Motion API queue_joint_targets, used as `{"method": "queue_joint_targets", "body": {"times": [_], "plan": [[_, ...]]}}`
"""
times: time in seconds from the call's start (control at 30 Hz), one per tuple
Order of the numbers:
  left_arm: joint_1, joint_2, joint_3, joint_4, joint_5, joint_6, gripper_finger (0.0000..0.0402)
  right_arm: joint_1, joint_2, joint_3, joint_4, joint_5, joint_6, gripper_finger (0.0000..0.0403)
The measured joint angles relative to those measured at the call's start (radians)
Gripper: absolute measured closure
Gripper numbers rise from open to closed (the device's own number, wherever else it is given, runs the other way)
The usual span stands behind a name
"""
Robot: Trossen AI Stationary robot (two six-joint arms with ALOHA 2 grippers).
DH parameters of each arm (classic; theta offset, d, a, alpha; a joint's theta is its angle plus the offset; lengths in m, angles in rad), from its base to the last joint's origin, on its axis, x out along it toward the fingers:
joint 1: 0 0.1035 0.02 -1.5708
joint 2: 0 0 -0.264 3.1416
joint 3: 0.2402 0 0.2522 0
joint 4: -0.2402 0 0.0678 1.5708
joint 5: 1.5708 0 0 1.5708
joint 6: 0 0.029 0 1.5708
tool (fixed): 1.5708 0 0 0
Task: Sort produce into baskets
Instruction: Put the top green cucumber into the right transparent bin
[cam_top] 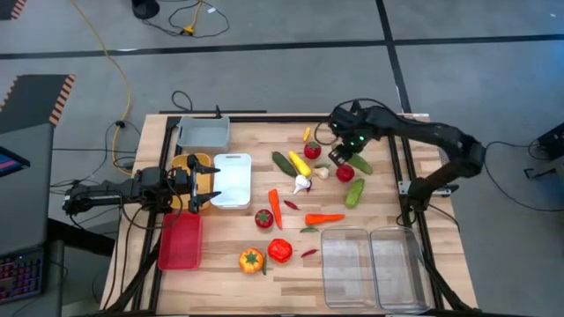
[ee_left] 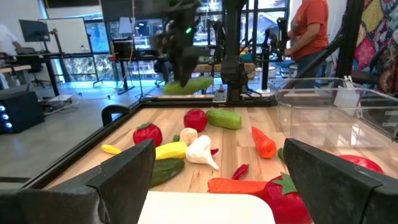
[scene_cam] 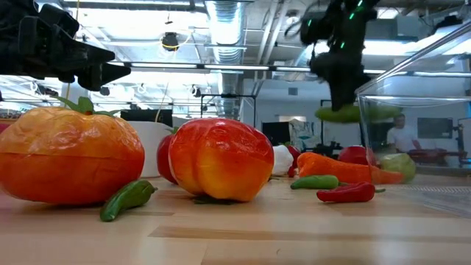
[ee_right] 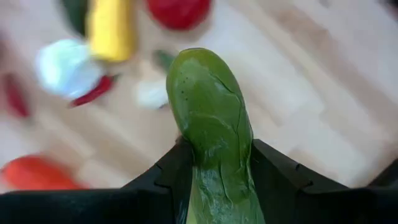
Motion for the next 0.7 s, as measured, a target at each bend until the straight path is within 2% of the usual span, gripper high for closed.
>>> {"method": "queue_joint_targets", "body": {"times": [0.13,0.37,0.7], "plan": [[0.0,0.0,0.0,0.0,0.0,0.0,0.0061,0.133,-0.092,0.0,-0.059,-0.04,0.139,0.0235],[0.0,0.0,0.0,0.0,0.0,0.0,0.0061,0.464,-0.194,0.0,-0.114,-0.078,0.466,0.0234],[0.0,0.0,0.0,0.0,0.0,0.0,0.0061,0.945,-0.166,0.0,-0.106,-0.09,1.023,0.0234]]}}
